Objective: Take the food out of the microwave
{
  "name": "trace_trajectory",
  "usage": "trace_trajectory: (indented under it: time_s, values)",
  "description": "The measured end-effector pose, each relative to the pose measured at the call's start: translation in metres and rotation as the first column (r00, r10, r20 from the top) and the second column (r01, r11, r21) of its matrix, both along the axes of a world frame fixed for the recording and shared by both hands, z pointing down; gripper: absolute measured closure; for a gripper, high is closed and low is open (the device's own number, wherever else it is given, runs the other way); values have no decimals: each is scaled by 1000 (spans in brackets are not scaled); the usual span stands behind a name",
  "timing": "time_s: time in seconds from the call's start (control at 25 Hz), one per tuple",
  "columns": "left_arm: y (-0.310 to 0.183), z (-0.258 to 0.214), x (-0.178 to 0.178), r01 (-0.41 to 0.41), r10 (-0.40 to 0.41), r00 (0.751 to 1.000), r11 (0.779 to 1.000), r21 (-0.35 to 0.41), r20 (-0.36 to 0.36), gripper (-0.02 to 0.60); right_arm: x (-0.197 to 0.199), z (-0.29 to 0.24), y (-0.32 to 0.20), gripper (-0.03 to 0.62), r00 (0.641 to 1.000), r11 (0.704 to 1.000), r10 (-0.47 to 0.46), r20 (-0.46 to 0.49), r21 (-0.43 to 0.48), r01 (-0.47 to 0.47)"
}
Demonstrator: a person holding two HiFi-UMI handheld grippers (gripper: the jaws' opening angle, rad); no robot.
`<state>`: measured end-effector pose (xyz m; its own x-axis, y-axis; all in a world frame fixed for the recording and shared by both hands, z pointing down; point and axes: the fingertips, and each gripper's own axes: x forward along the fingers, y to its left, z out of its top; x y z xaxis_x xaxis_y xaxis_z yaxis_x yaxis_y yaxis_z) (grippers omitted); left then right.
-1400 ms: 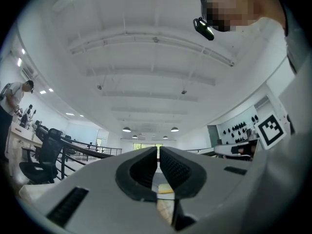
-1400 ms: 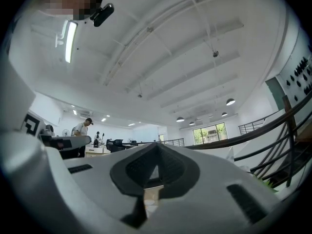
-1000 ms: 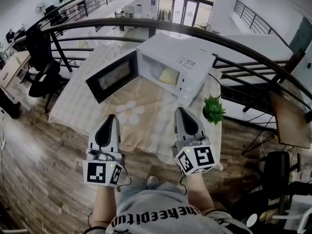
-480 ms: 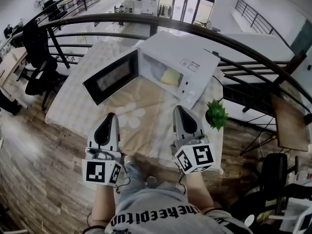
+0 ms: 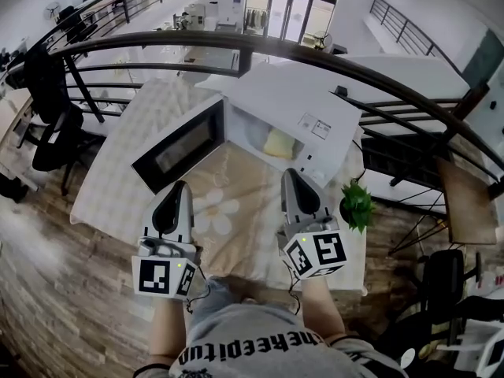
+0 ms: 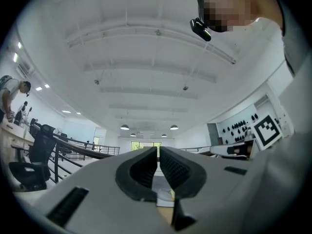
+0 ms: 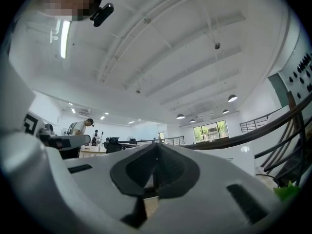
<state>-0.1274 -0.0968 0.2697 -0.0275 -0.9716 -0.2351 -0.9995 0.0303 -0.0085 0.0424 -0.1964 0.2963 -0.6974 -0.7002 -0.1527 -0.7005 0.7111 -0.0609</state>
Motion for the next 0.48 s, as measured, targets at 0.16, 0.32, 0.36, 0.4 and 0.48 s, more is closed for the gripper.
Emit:
trace_trajectory:
  time_s: [0.16,0.32,0.36,0.4,0.48]
  values:
    - [-26,-1,-24,-16,16,1000,1000,0,-1,566,-21,0,-25,589,1000,1000,22,4,-6,-22]
    - [-49,1,-45,-34,34,999,999,-7,-2,566,-38,4,-45,589,999,999,45,0,-13,-45]
    - [-55,1,-50,-41,41,999,999,-8,-3,566,-42,4,-49,589,999,999,51,-1,-14,-51]
    - [-60,1,-54,-48,48,999,999,-9,-4,566,-46,4,-53,589,998,998,58,-4,-15,-58]
    - [-70,2,-60,-65,65,998,998,-12,-6,566,-52,5,-61,589,997,997,71,-10,-18,-71]
